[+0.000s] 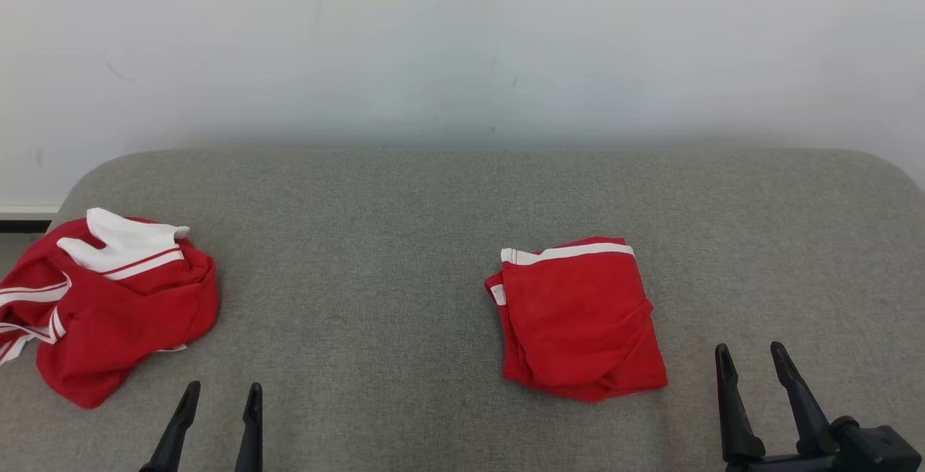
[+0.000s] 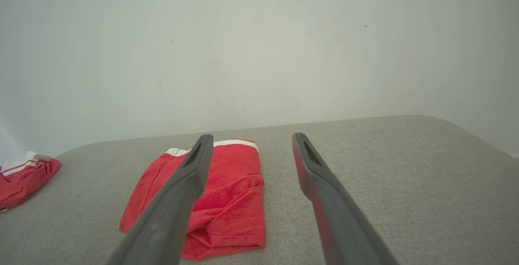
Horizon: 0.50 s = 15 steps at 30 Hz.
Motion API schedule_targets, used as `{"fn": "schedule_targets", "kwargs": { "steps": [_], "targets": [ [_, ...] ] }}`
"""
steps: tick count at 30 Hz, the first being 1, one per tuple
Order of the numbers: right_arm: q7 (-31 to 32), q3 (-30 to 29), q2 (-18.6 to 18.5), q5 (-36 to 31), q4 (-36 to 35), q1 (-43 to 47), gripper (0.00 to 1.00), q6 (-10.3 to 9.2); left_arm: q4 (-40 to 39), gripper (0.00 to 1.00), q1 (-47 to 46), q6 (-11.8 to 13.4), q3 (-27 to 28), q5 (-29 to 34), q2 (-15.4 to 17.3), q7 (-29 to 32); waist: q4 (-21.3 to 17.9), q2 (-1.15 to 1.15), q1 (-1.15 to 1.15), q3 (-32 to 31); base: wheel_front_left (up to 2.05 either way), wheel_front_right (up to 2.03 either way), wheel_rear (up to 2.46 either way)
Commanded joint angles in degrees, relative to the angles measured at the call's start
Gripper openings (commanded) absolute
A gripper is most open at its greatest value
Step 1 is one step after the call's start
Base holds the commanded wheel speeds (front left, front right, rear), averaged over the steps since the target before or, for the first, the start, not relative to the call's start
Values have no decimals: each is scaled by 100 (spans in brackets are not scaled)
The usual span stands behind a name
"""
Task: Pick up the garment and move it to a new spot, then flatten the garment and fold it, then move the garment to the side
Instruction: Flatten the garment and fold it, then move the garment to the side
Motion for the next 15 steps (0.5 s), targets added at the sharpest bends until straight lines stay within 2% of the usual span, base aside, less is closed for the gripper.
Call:
{"fn": "schedule_targets", "kwargs": {
  "steps": [1, 15],
  "targets": [
    [-3, -27, 30, -53, -26, 70, 100, -13, -41, 100, 48, 3, -1, 81, 10, -3, 35, 0, 1, 1, 0, 0, 0],
    [-3, -24, 80, -98, 96, 137, 100, -14, 48, 100, 2, 3, 23, 38, -10, -3, 46, 0, 1, 3, 0, 0, 0]
  ]
}}
